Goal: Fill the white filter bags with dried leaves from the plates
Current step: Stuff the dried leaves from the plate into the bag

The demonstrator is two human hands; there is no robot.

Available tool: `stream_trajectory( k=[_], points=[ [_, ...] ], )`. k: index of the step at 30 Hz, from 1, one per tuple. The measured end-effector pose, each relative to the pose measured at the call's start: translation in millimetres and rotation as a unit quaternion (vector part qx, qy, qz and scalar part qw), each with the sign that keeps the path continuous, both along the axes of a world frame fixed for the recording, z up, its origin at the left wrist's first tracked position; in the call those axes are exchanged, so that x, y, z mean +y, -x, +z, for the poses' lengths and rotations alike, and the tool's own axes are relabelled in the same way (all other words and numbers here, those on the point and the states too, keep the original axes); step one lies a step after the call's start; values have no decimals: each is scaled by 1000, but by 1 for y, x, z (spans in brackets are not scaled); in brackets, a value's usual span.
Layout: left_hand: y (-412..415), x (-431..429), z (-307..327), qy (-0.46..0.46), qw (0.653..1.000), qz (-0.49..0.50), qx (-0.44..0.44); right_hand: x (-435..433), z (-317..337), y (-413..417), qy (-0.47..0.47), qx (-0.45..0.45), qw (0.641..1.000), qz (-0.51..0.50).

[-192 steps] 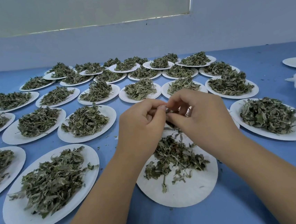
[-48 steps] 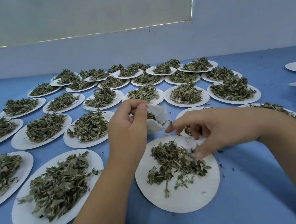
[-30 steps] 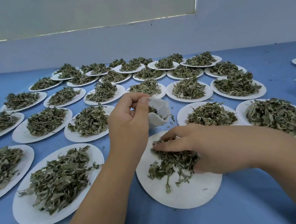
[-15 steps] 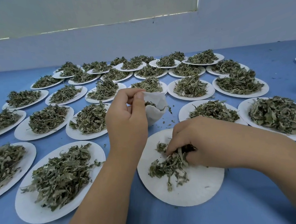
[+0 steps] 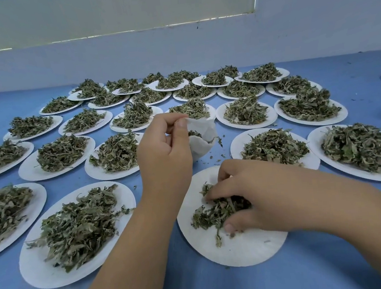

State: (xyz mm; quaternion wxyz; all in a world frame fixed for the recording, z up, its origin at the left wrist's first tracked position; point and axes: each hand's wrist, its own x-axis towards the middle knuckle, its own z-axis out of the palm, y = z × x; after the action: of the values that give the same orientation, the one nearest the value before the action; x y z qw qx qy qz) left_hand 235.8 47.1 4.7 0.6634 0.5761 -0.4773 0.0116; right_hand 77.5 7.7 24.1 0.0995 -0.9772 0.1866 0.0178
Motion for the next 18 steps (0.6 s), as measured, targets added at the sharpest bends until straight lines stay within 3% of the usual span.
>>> stream_trajectory(
  k=[4, 12, 18],
  points=[
    [1, 0, -3, 3, 998, 20, -64, 2, -5, -5, 4, -39, 999, 3],
    [1, 0, -4, 8, 996, 38, -85, 6, -5, -6, 38, -78, 996, 4],
    [3, 1, -3, -5, 995, 16, -95, 0, 15, 6, -87, -129, 988, -23]
  ],
)
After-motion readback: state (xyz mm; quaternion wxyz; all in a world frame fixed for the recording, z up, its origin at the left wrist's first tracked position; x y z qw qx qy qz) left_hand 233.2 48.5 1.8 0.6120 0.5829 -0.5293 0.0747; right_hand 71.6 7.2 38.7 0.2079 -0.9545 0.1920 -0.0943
